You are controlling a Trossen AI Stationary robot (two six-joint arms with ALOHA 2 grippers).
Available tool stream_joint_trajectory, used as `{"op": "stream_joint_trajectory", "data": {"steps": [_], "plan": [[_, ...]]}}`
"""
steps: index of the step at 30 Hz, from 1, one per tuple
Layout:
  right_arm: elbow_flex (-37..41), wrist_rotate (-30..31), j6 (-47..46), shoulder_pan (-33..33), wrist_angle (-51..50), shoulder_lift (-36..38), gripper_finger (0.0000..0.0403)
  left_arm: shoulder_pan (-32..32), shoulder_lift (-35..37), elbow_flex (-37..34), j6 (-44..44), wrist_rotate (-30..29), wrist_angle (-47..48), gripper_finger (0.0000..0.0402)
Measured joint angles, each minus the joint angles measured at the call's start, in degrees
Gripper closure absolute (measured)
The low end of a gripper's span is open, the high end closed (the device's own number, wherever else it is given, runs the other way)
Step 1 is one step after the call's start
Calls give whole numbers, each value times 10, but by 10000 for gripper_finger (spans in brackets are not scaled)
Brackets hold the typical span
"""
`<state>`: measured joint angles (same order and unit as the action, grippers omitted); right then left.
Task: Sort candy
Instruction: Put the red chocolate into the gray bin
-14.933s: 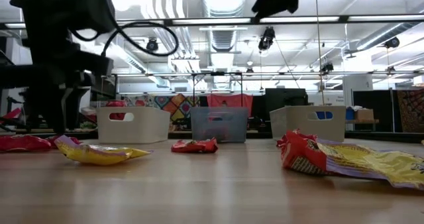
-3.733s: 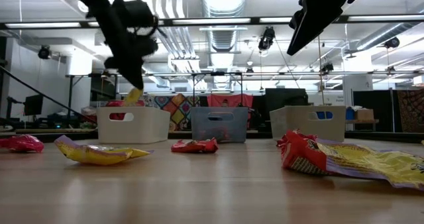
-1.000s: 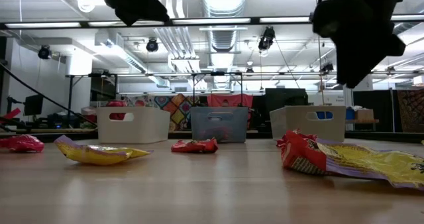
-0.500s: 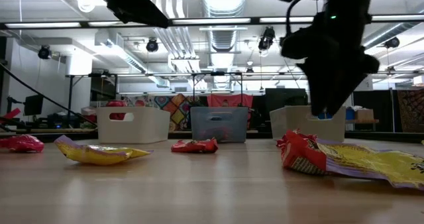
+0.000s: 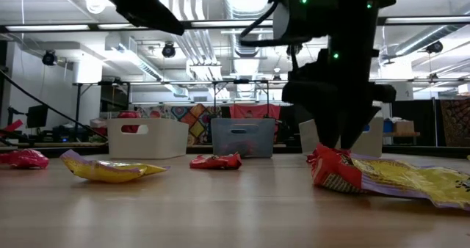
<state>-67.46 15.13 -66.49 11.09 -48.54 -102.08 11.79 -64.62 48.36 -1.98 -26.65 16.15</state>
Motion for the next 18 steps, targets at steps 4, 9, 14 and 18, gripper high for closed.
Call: {"op": "stream_joint_trajectory", "data": {"steps": [4, 9, 14, 18], "plan": [[0, -5, 4, 0, 23, -15, 198, 0, 0, 0, 0, 0, 2, 322], [0, -12, 4, 0, 32, -27, 232, 0, -1, 0, -2, 0, 2, 322], [0, -15, 3, 0, 35, -28, 302, 0, -2, -1, -6, 0, 2, 322], [0, -21, 6, 0, 34, -23, 352, 0, -4, -1, -10, 0, 1, 322]]}}
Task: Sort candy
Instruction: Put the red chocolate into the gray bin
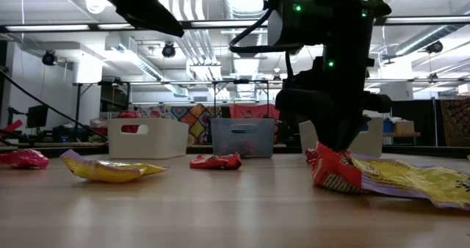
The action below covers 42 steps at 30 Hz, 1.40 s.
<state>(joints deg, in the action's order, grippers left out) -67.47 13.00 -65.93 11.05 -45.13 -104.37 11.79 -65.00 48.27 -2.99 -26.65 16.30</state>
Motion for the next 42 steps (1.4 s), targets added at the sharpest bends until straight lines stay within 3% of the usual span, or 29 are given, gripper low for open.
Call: {"op": "stream_joint_trajectory", "data": {"steps": [5, 12, 24, 29, 42], "plan": [[-6, -7, 16, 0, -1, 0, 382, 0, -10, 0, -5, 0, 0, 322], [-36, -14, 60, 2, -31, 8, 383, 0, -27, 0, -14, 0, 0, 322], [-109, -7, 256, -15, -42, 88, 383, 3, -32, -1, -67, 2, 0, 322], [-110, 6, 332, -66, -53, 133, 383, 9, -32, -1, -90, 2, 1, 322], [-81, 9, 435, -291, -121, 183, 383, 21, -32, -1, -131, 2, 2, 322]]}}
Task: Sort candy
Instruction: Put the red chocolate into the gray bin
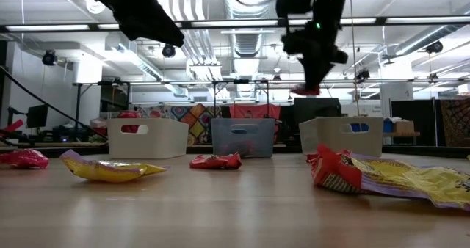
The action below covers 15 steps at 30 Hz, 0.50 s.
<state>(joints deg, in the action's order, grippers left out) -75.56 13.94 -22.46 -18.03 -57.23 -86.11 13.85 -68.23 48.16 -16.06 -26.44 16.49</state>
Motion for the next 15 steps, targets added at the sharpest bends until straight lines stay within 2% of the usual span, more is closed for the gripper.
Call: {"op": "stream_joint_trajectory", "data": {"steps": [8, 12, 15], "plan": [[92, 13, -18, -109, 6, 8, 383, 0, 0, 0, -4, 0, 2, 322], [136, 15, -25, -135, 30, 8, 383, 0, 0, 0, -4, 0, 2, 322], [157, 42, -37, -143, 36, 8, 383, 0, 0, 0, -4, 0, 2, 322]]}}
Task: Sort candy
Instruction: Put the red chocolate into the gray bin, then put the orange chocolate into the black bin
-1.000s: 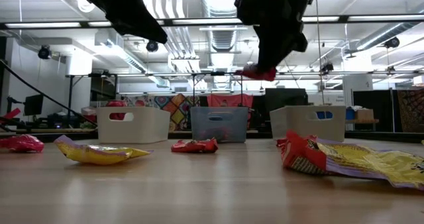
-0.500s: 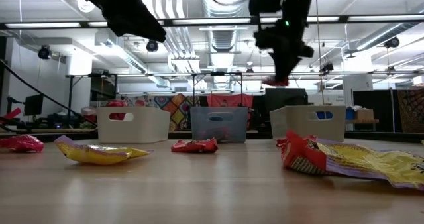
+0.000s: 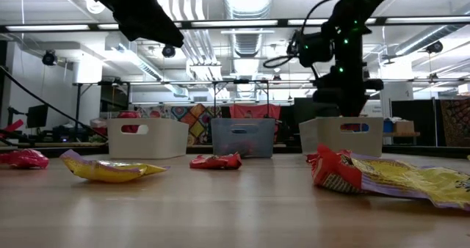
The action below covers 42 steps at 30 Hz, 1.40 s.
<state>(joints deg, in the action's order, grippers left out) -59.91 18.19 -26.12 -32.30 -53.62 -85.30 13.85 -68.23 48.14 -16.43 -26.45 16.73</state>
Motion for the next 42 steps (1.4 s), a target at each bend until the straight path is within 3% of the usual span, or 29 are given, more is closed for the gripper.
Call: {"op": "stream_joint_trajectory", "data": {"steps": [5, 19, 27, 36, 42], "plan": [[18, 44, -9, 0, 9, 0, 382, 0, 0, -1, 0, 0, 0, 322], [22, 43, -19, 0, 29, 0, 284, 0, 0, -1, -7, 0, 0, 322], [22, 41, -18, 0, 29, 6, 269, 0, 0, -1, -13, 0, 0, 322], [22, -8, -26, 24, 30, 101, 271, 1, 0, -12, -17, 49, -3, 322], [22, -23, -28, 99, 34, 187, 279, 3, 0, -33, -12, 61, -24, 322]]}}
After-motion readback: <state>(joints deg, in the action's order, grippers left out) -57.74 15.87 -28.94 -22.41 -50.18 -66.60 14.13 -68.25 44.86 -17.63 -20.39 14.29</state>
